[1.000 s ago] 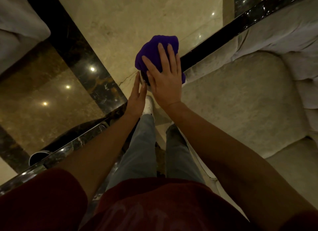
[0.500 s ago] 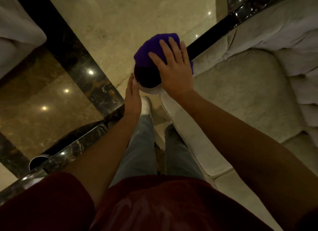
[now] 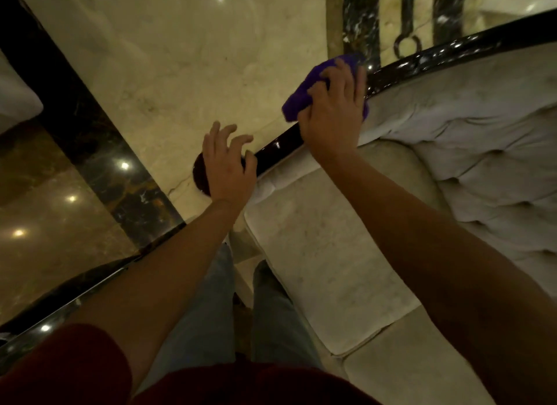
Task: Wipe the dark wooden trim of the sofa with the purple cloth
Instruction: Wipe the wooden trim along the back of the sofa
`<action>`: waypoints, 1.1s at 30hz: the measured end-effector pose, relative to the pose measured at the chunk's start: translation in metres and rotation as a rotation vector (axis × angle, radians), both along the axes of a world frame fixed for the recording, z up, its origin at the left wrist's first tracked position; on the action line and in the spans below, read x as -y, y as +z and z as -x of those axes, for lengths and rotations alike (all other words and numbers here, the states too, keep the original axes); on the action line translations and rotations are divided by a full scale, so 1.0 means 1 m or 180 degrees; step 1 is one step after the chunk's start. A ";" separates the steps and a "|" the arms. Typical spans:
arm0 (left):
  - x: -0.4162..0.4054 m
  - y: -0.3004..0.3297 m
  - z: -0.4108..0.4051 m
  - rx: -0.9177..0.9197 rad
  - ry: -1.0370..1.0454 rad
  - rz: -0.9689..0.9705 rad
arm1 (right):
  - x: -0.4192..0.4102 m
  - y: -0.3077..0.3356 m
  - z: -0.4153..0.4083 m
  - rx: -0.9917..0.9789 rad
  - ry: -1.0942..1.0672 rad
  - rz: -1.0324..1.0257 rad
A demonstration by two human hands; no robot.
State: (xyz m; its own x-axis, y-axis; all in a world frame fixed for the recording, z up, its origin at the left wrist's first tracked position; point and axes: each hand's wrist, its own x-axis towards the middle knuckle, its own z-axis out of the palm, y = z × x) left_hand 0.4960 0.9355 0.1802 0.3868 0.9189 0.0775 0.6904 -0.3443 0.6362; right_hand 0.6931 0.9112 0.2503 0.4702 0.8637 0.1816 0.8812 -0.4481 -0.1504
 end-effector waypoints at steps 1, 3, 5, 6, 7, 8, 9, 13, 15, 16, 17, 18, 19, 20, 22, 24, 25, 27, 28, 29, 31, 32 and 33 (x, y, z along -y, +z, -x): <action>-0.002 -0.002 -0.008 -0.0092 0.0029 0.0004 | -0.003 0.000 0.002 -0.0061 0.0065 0.0015; -0.006 -0.005 -0.017 -0.0459 0.0144 -0.0006 | -0.005 -0.002 0.009 -0.0198 0.0073 -0.0051; -0.007 -0.008 -0.020 -0.0999 0.0111 -0.0070 | 0.000 -0.008 0.022 -0.0298 0.0023 -0.0176; -0.006 -0.008 -0.020 -0.1227 0.0065 -0.0087 | 0.004 -0.011 0.031 -0.0329 0.0034 -0.0220; -0.006 -0.007 -0.022 -0.1403 0.0037 -0.0081 | 0.008 -0.015 0.041 -0.0340 0.0085 -0.0232; -0.006 -0.006 -0.023 -0.1527 0.0032 -0.0055 | 0.011 -0.017 0.048 -0.0317 0.0179 -0.0240; -0.006 -0.004 -0.025 -0.1602 0.0046 -0.0021 | 0.014 -0.020 0.050 -0.0262 0.0305 -0.0253; -0.004 -0.001 -0.027 -0.1685 0.0098 -0.0060 | 0.020 -0.023 0.016 -0.0033 0.0592 -0.0265; -0.004 -0.001 -0.027 -0.1754 0.0086 -0.0053 | 0.015 -0.021 -0.015 0.0038 0.0430 -0.0270; -0.004 -0.001 -0.028 -0.1774 0.0077 -0.0027 | 0.013 -0.020 -0.034 0.0044 0.0336 -0.0223; -0.004 0.000 -0.029 -0.1775 0.0065 0.0007 | 0.010 -0.018 -0.053 0.0044 0.0269 -0.0145; -0.005 0.000 -0.029 -0.1770 0.0062 0.0043 | 0.010 -0.015 -0.072 0.0042 0.0228 -0.0056; -0.005 0.000 -0.029 -0.1767 0.0071 0.0068 | 0.011 -0.013 -0.088 0.0039 0.0191 0.0021; -0.005 0.000 -0.029 -0.1763 0.0088 0.0074 | 0.012 -0.012 -0.101 0.0040 0.0123 0.0063; -0.004 0.001 -0.029 -0.1755 0.0120 0.0009 | 0.013 -0.012 -0.107 0.0018 -0.0123 0.0036; -0.005 0.001 -0.031 -0.1677 0.0188 -0.0029 | 0.009 -0.014 -0.084 -0.0049 -0.0371 -0.0116; -0.005 0.002 -0.033 -0.1610 0.0231 -0.0010 | 0.009 -0.015 -0.065 -0.0084 -0.0408 -0.0205; -0.006 0.003 -0.042 -0.1410 0.0265 0.0053 | 0.013 -0.020 -0.027 -0.0178 -0.0202 -0.0374; -0.007 0.004 -0.050 -0.1262 0.0250 0.0121 | 0.016 -0.023 -0.011 -0.0224 -0.0037 -0.0401; -0.009 0.005 -0.058 -0.1117 0.0236 0.0239 | 0.020 -0.026 -0.002 -0.0250 0.0119 -0.0404; -0.013 0.006 -0.071 -0.0925 0.0349 0.0506 | 0.026 -0.031 -0.003 -0.0222 0.0398 -0.0392; -0.013 0.006 -0.074 -0.0873 0.0442 0.0559 | 0.029 -0.032 -0.012 -0.0197 0.0537 -0.0370; -0.012 0.006 -0.075 -0.0821 0.0508 0.0591 | 0.030 -0.032 -0.023 -0.0187 0.0641 -0.0339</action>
State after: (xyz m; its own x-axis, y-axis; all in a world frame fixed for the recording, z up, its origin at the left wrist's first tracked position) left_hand 0.5706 0.9472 0.1862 0.2222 0.9586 -0.1780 0.8723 -0.1139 0.4755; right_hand 0.7161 0.8808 0.2179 0.3027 0.9186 0.2540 0.9396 -0.2430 -0.2411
